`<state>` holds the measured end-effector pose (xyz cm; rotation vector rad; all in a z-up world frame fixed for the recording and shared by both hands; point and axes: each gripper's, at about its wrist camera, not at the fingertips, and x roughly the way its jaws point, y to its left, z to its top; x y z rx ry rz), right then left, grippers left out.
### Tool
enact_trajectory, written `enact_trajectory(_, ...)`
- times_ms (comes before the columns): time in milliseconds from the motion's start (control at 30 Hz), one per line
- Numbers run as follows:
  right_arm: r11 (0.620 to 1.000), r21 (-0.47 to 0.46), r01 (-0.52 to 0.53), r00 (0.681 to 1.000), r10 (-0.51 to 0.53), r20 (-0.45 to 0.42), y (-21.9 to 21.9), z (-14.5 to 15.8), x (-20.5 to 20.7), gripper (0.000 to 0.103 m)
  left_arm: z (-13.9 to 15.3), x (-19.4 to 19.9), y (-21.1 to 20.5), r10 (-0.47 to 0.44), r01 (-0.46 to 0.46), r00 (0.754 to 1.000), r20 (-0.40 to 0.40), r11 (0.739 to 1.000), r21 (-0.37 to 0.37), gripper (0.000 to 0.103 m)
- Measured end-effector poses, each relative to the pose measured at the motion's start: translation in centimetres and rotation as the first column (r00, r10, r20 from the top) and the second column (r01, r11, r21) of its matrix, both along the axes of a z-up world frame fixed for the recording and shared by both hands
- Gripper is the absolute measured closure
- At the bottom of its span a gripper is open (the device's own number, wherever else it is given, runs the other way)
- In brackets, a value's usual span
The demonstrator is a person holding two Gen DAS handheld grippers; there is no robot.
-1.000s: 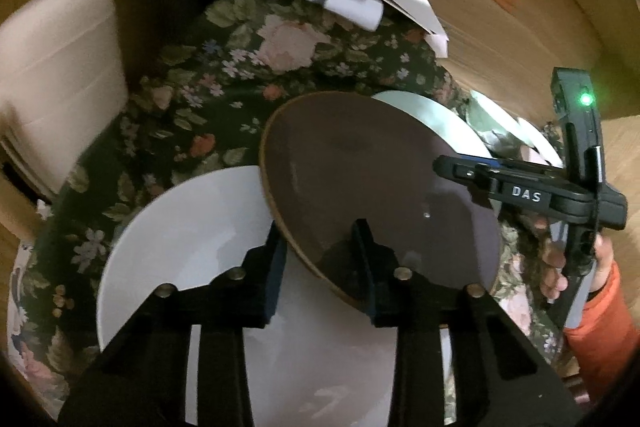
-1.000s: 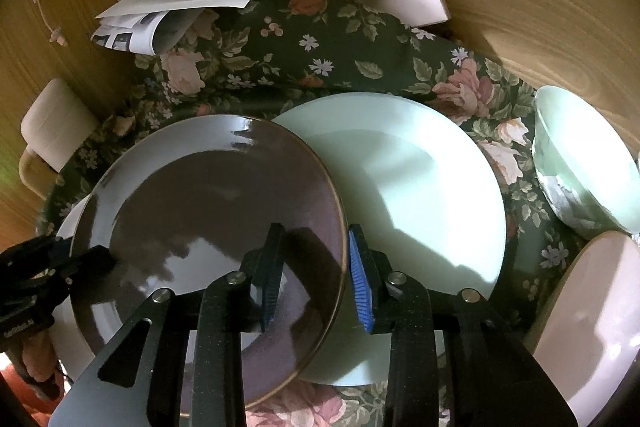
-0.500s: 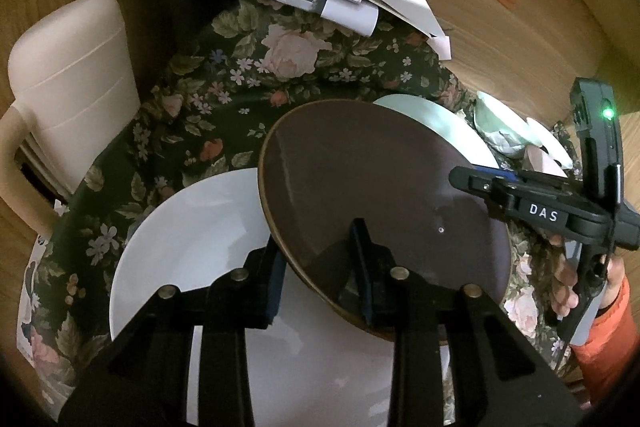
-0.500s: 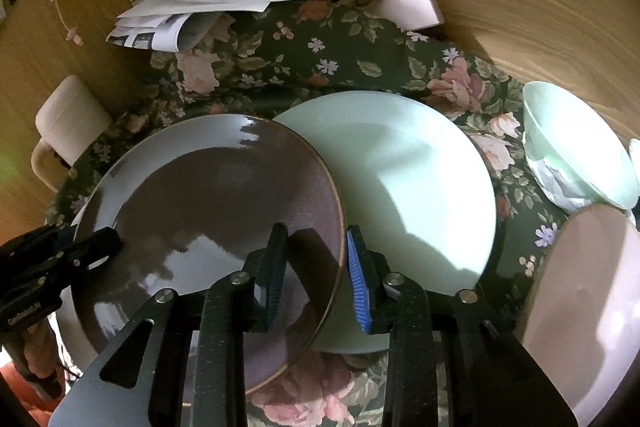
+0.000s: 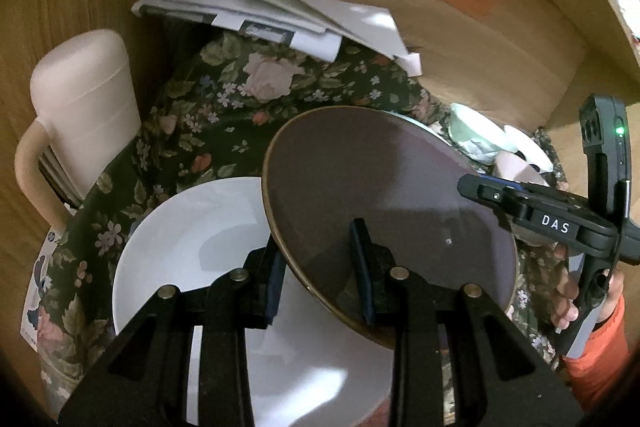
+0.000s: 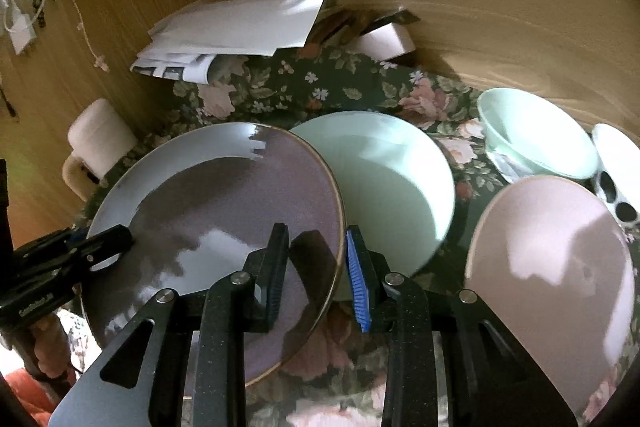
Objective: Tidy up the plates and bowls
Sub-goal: 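Lift the dark brown plate with both tools and carry it off the white plate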
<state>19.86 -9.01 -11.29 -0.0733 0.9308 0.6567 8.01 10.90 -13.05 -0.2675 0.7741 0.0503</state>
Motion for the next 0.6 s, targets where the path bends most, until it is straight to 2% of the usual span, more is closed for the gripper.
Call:
enact_trajectory(300, 0.999, 0.028, 0.040, 0.998, -0.041, 0.042, -2.9, 1.3, -2.9, 0.077, 1.4, -1.6, -2.1, -0.037, 0.036, 0.999, 0.037, 0.999, 0.008, 0.072)
enact_trajectory(600, 0.994, 0.058, 0.091, 0.994, -0.094, 0.047, -6.2, 1.7, -5.3, 0.077, 1.9, -3.1, -4.6, -0.084, 0.083, 0.996, 0.044, 0.996, 0.011, 0.072)
